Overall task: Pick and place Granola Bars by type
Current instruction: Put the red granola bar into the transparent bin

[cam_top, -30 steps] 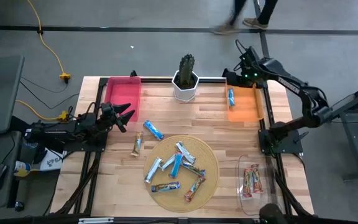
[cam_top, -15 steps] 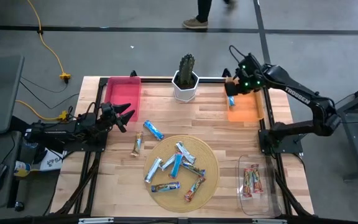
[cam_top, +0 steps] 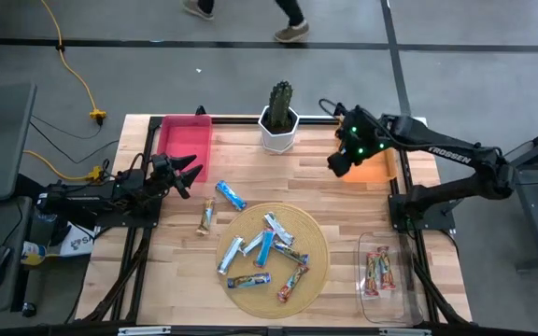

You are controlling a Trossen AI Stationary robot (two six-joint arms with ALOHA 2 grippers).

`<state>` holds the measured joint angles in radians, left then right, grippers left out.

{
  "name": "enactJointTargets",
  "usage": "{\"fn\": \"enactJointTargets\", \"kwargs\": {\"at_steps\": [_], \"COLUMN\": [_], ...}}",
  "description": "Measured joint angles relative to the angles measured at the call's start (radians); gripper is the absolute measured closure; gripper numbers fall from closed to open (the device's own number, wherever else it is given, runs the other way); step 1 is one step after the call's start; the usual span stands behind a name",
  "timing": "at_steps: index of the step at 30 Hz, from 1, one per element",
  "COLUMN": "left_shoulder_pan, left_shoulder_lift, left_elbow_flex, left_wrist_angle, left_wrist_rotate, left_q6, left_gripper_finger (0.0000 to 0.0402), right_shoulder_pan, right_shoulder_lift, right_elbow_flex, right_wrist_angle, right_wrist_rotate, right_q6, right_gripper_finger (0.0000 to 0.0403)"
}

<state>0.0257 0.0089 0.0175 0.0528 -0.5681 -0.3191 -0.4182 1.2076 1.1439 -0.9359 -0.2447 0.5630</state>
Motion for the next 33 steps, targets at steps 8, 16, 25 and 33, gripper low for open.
{"fn": "enactJointTargets", "kwargs": {"at_steps": [8,16,25,33], "left_shoulder_pan": [0.000,0.000,0.000,0.000], "left_shoulder_lift": [0.000,0.000,0.000,0.000], "left_elbow_flex": [0.000,0.000,0.000,0.000], "left_wrist_angle": [0.000,0.000,0.000,0.000], "left_wrist_rotate": [0.000,0.000,0.000,0.000], "left_q6": [0.000,0.000,0.000,0.000], "left_gripper_finger": [0.0156,0.0156,0.0156,0.0156], "right_shoulder_pan": [0.207,0.385,0.552,0.712], "right_shoulder_lift": [0.000,0.000,0.001,0.043], "right_elbow_flex": [0.000,0.000,0.000,0.000], "right_wrist_angle": [0.176,0.423,0.622,0.682], "right_wrist_rotate": [0.002,0.018,0.058,0.120], "right_q6": [0.039,0.047,-0.039,-0.266], "right_gripper_finger": [0.0224,0.0225,0.0226,0.0226]}}
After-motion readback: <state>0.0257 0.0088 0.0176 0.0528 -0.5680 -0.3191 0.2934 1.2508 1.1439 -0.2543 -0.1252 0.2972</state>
